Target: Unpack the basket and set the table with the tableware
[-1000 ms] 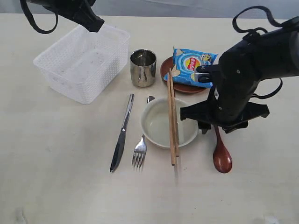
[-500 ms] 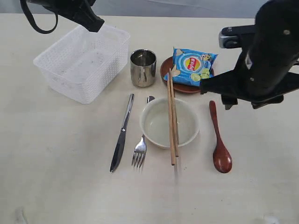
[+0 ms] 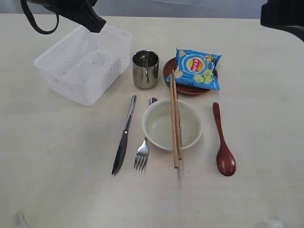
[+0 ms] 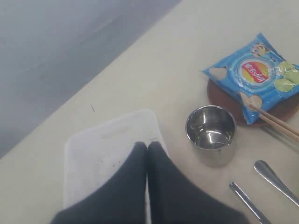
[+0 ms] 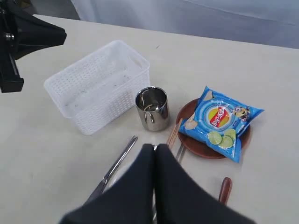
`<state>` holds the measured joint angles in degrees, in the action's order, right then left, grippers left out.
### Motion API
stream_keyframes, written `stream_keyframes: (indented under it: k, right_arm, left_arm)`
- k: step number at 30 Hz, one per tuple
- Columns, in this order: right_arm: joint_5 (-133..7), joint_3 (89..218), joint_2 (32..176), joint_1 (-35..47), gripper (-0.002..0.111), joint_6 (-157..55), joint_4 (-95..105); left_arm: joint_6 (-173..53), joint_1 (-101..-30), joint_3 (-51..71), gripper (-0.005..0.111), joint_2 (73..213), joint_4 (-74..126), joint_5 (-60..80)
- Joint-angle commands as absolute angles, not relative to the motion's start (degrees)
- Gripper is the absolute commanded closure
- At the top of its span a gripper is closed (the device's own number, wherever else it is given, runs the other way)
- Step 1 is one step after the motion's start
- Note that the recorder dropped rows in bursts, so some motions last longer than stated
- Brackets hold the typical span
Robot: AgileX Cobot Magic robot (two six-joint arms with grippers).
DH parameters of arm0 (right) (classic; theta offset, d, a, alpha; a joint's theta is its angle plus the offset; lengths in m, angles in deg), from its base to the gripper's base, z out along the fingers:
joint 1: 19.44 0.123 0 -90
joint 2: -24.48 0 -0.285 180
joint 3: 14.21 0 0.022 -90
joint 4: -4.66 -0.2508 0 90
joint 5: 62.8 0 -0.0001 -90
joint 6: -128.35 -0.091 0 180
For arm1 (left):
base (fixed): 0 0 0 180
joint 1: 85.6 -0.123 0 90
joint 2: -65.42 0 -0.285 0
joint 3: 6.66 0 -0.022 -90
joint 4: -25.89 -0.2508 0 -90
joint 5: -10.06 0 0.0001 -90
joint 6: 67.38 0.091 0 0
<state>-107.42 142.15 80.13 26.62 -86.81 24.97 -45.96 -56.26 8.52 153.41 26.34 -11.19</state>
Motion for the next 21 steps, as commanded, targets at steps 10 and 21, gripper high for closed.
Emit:
stream_keyframes:
  k: [10,21]
  right_arm:
    - [-108.08,142.52,76.36,26.98,0.109,-86.33,25.53]
    - [-108.08,142.52,76.36,26.98,0.109,-86.33,25.53]
  left_arm:
    - [-46.15,-56.4,8.85,0.107,153.15,26.26,-10.74]
    - [-46.15,-56.4,8.85,0.107,153.15,26.26,-10.74]
